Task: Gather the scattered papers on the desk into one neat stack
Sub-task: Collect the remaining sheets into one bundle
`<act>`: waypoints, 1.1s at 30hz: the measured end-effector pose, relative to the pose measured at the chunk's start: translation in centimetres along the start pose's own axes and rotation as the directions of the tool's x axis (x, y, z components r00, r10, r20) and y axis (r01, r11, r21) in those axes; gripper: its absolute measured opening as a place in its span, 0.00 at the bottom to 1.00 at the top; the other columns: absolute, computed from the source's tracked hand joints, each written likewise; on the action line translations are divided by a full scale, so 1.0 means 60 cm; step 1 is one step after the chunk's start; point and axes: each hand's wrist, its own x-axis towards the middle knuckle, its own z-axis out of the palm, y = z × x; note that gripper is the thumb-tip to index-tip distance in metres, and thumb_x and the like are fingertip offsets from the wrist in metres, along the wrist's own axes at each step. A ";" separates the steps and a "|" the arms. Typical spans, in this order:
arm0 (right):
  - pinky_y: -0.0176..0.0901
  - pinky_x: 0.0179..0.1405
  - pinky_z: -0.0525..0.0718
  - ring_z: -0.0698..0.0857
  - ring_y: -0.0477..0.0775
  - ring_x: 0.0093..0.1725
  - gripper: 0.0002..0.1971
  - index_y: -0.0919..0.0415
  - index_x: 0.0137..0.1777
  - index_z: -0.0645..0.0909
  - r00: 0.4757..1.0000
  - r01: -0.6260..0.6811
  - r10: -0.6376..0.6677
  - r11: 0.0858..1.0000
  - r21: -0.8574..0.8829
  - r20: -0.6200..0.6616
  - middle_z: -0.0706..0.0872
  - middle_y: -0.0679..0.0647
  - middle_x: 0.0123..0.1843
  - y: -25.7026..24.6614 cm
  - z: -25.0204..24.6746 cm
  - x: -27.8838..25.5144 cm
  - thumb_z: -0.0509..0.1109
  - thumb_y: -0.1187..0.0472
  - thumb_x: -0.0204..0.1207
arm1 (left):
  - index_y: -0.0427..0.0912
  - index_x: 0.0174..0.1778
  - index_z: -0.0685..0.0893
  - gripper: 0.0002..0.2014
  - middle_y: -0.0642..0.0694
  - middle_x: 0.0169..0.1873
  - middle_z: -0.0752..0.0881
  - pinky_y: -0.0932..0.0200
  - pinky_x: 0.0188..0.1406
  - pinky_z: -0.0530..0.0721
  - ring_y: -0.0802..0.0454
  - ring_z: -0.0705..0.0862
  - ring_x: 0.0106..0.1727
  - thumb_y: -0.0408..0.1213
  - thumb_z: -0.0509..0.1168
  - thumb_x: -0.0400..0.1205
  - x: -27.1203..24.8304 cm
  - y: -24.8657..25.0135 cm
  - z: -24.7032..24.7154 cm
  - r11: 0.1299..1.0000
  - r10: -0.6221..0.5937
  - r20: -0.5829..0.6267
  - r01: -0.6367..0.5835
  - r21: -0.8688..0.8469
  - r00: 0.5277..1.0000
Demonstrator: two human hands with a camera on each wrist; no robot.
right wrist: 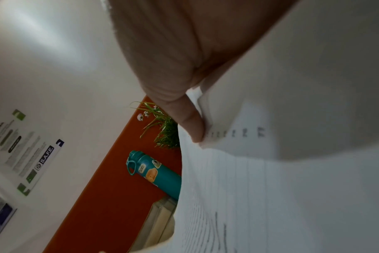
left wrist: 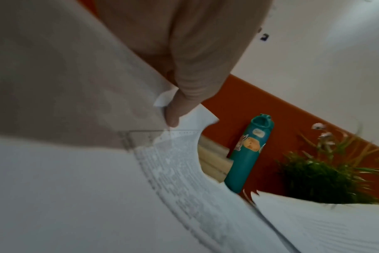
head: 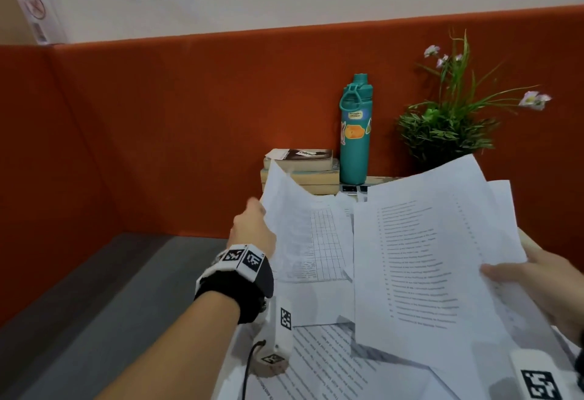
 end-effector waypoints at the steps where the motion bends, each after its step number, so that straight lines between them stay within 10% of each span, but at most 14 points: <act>1: 0.52 0.41 0.85 0.88 0.66 0.44 0.16 0.53 0.55 0.81 0.999 0.012 -0.012 1.000 0.004 -0.030 0.89 0.54 0.45 -0.003 0.000 0.000 0.68 0.74 0.75 | 0.42 0.67 0.71 0.21 0.34 0.56 0.84 0.45 0.48 0.85 0.35 0.85 0.51 0.20 0.56 0.79 0.007 0.006 -0.011 0.996 0.004 -0.042 -0.008 -0.091 0.999; 4: 0.48 0.39 0.83 0.87 0.64 0.42 0.10 0.60 0.53 0.82 0.996 0.026 -0.026 1.000 0.005 -0.087 0.89 0.57 0.44 -0.006 0.001 -0.002 0.69 0.71 0.75 | 0.39 0.77 0.70 0.26 0.35 0.65 0.83 0.49 0.57 0.80 0.35 0.84 0.62 0.29 0.63 0.81 0.035 0.018 -0.050 0.968 0.004 -0.044 -0.015 -0.250 0.999; 8: 0.58 0.54 0.84 0.89 0.65 0.49 0.13 0.59 0.52 0.83 1.000 -0.010 0.010 0.999 0.032 -0.006 0.93 0.58 0.46 -0.001 0.014 0.001 0.67 0.76 0.74 | 0.37 0.58 0.87 0.12 0.40 0.52 0.91 0.51 0.53 0.87 0.40 0.90 0.51 0.34 0.63 0.81 0.023 -0.001 -0.057 0.960 0.010 0.259 0.063 -0.272 0.966; 16: 0.49 0.47 0.83 0.88 0.61 0.53 0.20 0.56 0.61 0.82 0.981 0.183 -0.187 0.980 -0.078 -0.043 0.90 0.53 0.52 -0.046 0.016 0.002 0.67 0.75 0.73 | 0.38 0.63 0.83 0.13 0.47 0.52 0.88 0.72 0.36 0.83 0.61 0.88 0.43 0.33 0.64 0.83 0.014 0.056 -0.187 0.713 0.155 -0.311 -0.324 -0.622 0.938; 19: 0.42 0.41 0.80 0.87 0.53 0.53 0.19 0.56 0.67 0.79 0.973 0.231 -0.231 0.973 0.014 -0.002 0.89 0.50 0.55 -0.063 0.036 -0.009 0.66 0.71 0.78 | 0.36 0.59 0.84 0.10 0.45 0.41 0.85 0.75 0.23 0.78 0.71 0.82 0.23 0.30 0.63 0.84 -0.001 0.076 -0.144 0.740 0.185 -0.166 -0.248 -0.625 0.969; 23: 0.47 0.43 0.91 0.91 0.55 0.55 0.19 0.53 0.67 0.81 0.951 0.290 -0.299 0.950 0.116 0.073 0.91 0.50 0.58 -0.075 0.059 -0.021 0.67 0.68 0.76 | 0.35 0.62 0.85 0.22 0.35 0.57 0.90 0.43 0.59 0.86 0.39 0.89 0.58 0.43 0.64 0.75 -0.025 0.081 -0.020 0.828 0.193 0.172 -0.066 -0.557 0.966; 26: 0.46 0.33 0.91 0.94 0.52 0.42 0.14 0.54 0.57 0.85 0.960 0.260 -0.273 0.949 0.179 0.052 0.94 0.51 0.49 -0.075 0.060 -0.023 0.64 0.69 0.78 | 0.45 0.67 0.81 0.33 0.43 0.62 0.88 0.36 0.67 0.80 0.39 0.86 0.63 0.54 0.62 0.66 -0.030 0.076 0.046 0.792 0.171 0.352 0.084 -0.605 0.920; 30: 0.52 0.51 0.89 0.91 0.45 0.53 0.23 0.39 0.62 0.83 0.953 0.228 -0.249 0.964 0.137 0.170 0.92 0.42 0.55 -0.068 0.054 -0.034 0.56 0.33 0.76 | 0.45 0.69 0.77 0.22 0.45 0.65 0.86 0.40 0.68 0.80 0.43 0.84 0.64 0.40 0.64 0.78 -0.067 0.103 0.060 0.784 0.178 0.373 0.098 -0.612 0.910; 33: 0.41 0.46 0.84 0.92 0.44 0.45 0.12 0.45 0.56 0.82 0.948 0.297 -0.287 0.953 -0.060 0.137 0.93 0.42 0.47 -0.069 0.059 -0.040 0.70 0.54 0.73 | 0.46 0.68 0.72 0.17 0.44 0.64 0.85 0.41 0.68 0.80 0.42 0.84 0.64 0.36 0.63 0.83 -0.081 0.111 0.063 0.814 0.181 0.355 0.063 -0.577 0.917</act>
